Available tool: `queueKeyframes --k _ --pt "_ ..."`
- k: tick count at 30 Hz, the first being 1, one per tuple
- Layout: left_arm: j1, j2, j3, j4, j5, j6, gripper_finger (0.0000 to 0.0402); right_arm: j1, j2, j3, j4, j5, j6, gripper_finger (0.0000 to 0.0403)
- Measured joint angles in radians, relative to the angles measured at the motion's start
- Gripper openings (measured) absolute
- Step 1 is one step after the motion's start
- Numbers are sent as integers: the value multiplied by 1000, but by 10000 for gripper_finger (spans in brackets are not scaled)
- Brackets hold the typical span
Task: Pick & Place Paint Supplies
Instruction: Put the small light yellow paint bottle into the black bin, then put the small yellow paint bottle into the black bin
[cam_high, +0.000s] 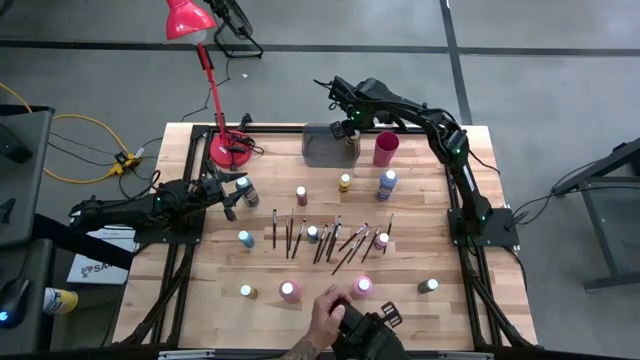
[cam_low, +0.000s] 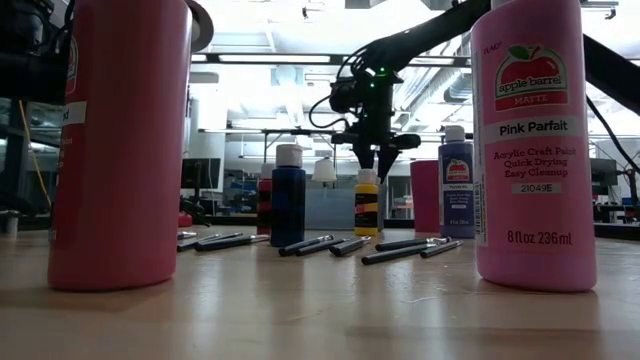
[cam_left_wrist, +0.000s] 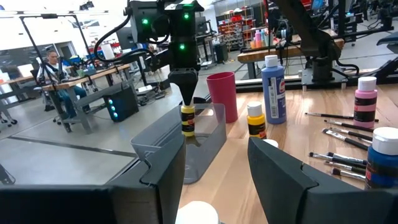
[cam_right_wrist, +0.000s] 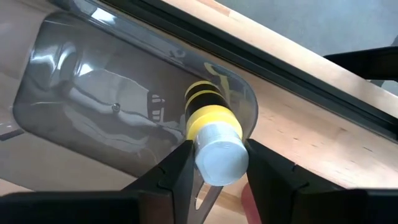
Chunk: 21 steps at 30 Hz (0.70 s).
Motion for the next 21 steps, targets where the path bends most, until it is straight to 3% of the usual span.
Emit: queueKeyframes --k 10,21 --pt "0 0 0 0 0 0 171 0 -1 0 12 2 3 176" --pt "0 0 0 0 0 0 171 10 -65 0 5 -53 -17 180"
